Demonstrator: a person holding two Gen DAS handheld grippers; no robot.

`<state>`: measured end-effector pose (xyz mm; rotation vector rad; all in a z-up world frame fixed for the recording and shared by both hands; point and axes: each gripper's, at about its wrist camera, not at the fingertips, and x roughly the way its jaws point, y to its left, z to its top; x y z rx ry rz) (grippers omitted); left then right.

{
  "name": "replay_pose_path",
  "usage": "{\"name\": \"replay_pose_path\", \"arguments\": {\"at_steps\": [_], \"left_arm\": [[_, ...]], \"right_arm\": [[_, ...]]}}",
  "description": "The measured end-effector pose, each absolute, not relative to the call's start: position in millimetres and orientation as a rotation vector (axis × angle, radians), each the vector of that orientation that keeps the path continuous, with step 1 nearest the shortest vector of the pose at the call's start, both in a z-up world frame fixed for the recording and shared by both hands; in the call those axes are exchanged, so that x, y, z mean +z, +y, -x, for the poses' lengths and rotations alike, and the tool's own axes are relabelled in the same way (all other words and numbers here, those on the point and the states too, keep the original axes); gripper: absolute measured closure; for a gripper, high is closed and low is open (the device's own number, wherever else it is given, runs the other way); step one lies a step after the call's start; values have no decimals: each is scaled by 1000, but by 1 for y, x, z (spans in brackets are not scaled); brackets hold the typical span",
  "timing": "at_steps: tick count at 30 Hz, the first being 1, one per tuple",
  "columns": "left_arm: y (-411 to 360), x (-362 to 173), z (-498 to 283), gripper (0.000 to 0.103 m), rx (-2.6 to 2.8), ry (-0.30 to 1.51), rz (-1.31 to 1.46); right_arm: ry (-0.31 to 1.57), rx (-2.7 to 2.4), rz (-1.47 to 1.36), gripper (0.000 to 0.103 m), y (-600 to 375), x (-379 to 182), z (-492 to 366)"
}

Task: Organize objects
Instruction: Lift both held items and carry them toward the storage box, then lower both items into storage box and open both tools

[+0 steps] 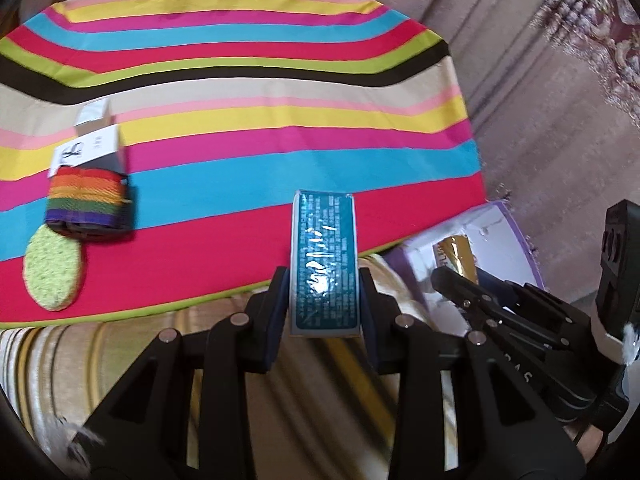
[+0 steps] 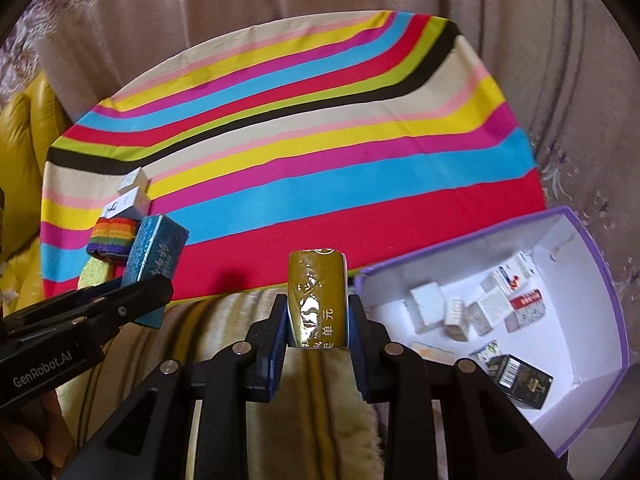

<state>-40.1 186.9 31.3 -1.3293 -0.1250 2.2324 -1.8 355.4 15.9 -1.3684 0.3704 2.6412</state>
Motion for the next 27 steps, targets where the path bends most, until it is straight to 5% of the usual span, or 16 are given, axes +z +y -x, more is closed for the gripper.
{"name": "replay_pose_path", "arguments": {"at_steps": [27], "left_arm": [[313, 32, 14, 66, 1916, 4, 1279]], "right_arm": [[498, 2310, 1229, 70, 462, 6, -70]]}}
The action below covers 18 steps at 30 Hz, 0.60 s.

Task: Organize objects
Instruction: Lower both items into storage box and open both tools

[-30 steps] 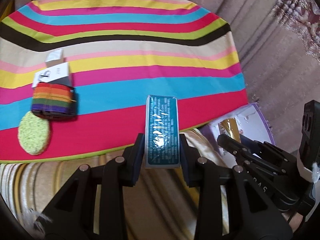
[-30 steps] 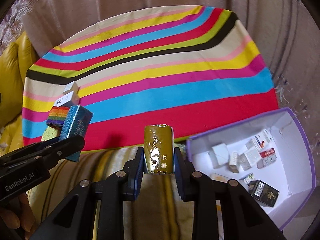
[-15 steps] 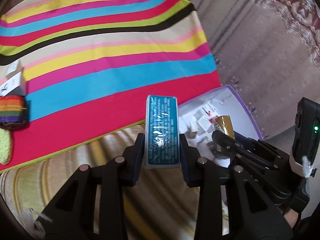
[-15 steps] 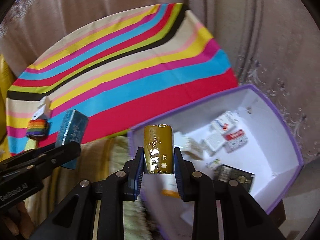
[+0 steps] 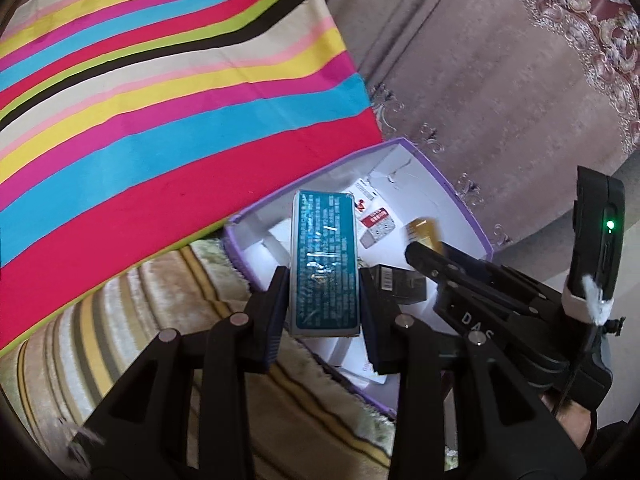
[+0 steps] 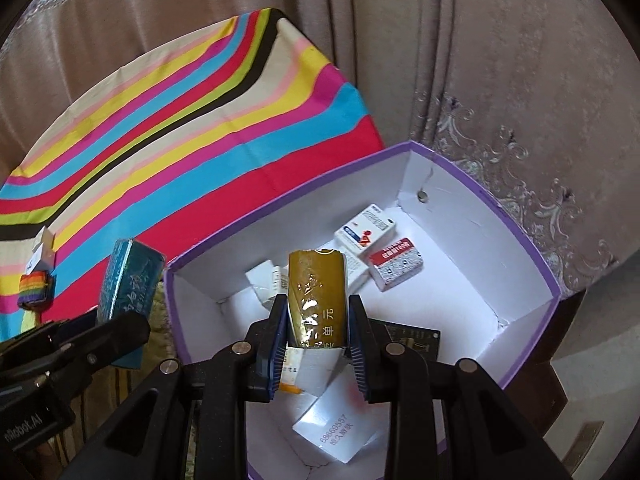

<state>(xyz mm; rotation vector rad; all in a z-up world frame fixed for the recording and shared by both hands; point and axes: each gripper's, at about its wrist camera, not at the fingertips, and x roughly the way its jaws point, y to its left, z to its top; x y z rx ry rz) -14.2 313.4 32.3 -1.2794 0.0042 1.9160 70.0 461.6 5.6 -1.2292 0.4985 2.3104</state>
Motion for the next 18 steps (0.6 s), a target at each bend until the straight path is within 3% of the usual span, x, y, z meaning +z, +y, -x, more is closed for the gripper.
{"name": "replay_pose_path", "arguments": {"at_steps": [4, 6, 10, 18], "left_arm": [[320, 32, 12, 62, 1894, 6, 1277], [321, 31, 12, 55, 1891, 9, 1281], [317, 32, 12, 48, 1897, -12, 1278], [300, 32, 13, 47, 1928, -59, 1297]], "right_arm": [[504, 2287, 1220, 52, 466, 5, -72], [504, 2281, 1214, 45, 467, 5, -73], [513, 2280, 1215, 41, 467, 5, -73], [501, 2301, 1223, 39, 457, 7, -71]]}}
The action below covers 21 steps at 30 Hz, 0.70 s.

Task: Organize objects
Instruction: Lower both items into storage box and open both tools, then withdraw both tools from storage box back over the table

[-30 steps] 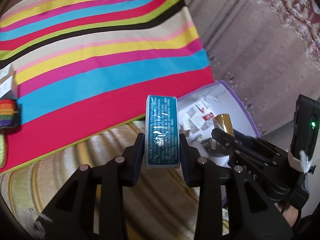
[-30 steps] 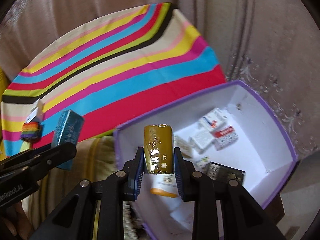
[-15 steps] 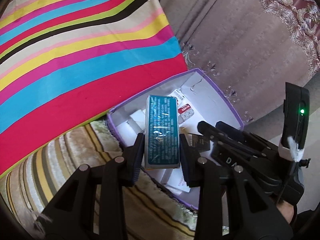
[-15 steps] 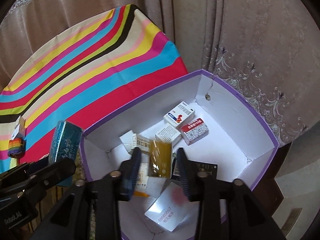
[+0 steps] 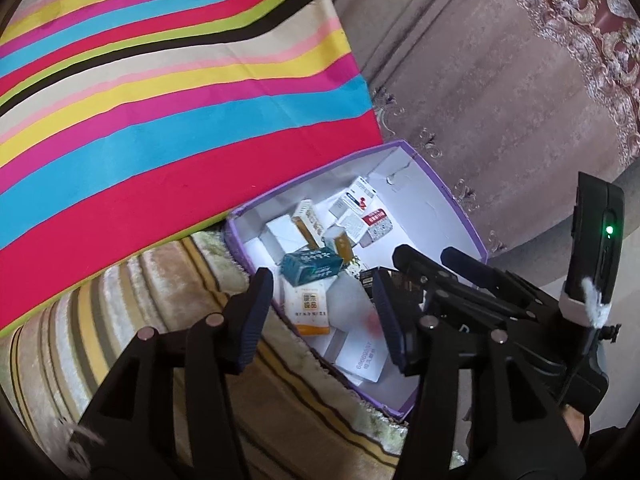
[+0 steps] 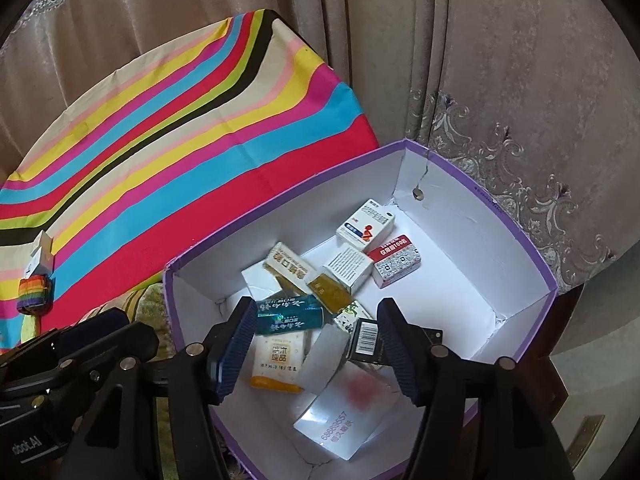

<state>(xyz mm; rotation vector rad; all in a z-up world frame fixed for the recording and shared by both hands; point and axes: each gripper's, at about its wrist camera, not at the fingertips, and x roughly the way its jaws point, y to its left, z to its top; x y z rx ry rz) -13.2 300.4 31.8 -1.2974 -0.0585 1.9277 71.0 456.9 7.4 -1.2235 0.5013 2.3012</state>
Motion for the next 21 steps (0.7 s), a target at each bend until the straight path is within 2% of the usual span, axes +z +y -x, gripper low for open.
{"name": "replay_pose_path", "arguments": {"at_steps": [21], "left_arm": [[183, 38, 31, 32, 2139, -369, 1332]], "right_arm": [[376, 2493, 1315, 30, 376, 21, -39]]}}
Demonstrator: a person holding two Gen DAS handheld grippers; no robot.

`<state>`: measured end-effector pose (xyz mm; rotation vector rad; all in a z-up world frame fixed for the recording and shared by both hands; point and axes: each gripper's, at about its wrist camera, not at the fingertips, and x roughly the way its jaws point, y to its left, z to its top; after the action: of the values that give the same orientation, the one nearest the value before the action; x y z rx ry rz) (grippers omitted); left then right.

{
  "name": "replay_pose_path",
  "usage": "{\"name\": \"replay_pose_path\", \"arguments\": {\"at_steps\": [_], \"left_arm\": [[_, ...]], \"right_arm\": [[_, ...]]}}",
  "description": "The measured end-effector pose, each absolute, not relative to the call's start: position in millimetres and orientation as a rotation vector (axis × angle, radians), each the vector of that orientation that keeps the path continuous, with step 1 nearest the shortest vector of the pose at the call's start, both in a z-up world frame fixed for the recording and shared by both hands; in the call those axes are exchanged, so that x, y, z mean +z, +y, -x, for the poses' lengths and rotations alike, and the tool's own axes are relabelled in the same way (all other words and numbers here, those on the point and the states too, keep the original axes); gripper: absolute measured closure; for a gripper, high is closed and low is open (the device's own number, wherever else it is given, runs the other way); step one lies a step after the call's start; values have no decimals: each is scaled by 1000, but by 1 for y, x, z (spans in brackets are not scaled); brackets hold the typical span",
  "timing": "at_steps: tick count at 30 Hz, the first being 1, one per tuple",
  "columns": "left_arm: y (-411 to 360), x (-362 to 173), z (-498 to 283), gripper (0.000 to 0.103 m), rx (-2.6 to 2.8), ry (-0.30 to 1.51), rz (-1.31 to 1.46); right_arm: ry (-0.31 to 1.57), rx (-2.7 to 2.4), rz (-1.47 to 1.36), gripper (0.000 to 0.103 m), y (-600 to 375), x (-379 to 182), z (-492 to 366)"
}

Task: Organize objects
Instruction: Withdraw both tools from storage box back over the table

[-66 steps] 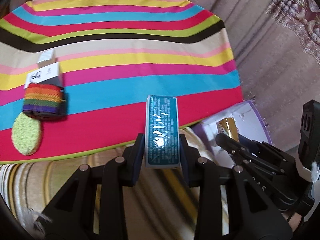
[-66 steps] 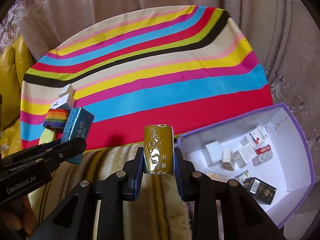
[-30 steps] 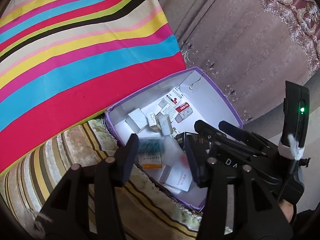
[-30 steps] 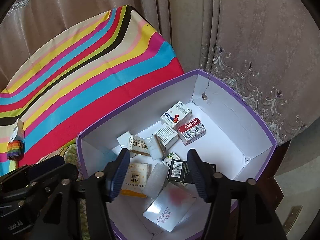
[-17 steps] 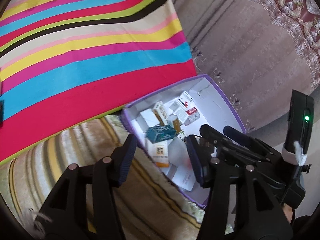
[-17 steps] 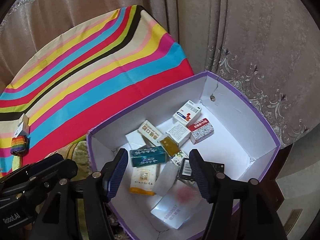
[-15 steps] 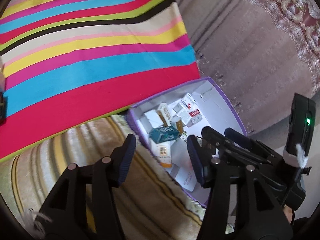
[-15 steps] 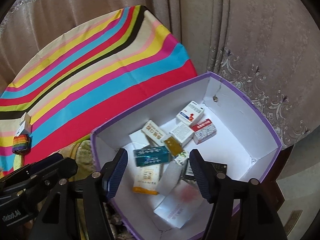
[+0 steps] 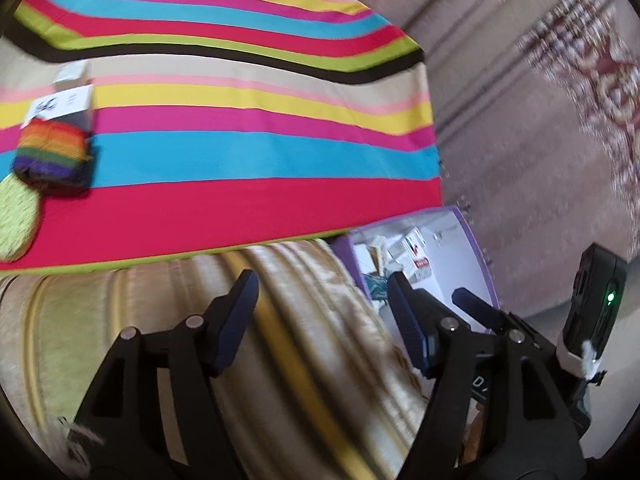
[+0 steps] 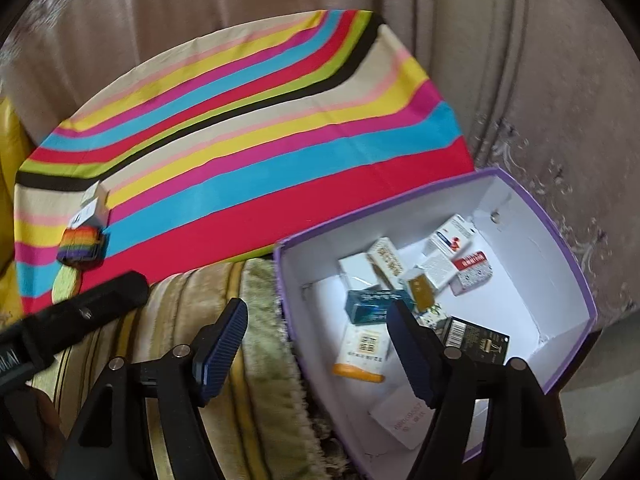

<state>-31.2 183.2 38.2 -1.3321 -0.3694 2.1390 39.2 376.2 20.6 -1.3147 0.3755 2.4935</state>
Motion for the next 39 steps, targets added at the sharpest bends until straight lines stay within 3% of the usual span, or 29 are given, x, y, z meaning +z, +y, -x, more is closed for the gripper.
{"name": "replay_pose_path", "arguments": {"at_steps": [7, 20, 29, 39], "left_arm": [[110, 39, 34, 23, 2264, -522, 1342], [18, 21, 32, 21, 2426, -717, 1403], [-14, 18, 46, 14, 2554, -633, 1457], [-17, 5, 83, 11, 2567, -394, 1558]], "right_arm": [[336, 2525, 1351, 29, 357, 23, -26], [277, 2596, 1432, 26, 314, 20, 0], [206, 2645, 1472, 25, 283, 17, 19], [175, 2672, 1532, 23, 260, 9, 43]]}}
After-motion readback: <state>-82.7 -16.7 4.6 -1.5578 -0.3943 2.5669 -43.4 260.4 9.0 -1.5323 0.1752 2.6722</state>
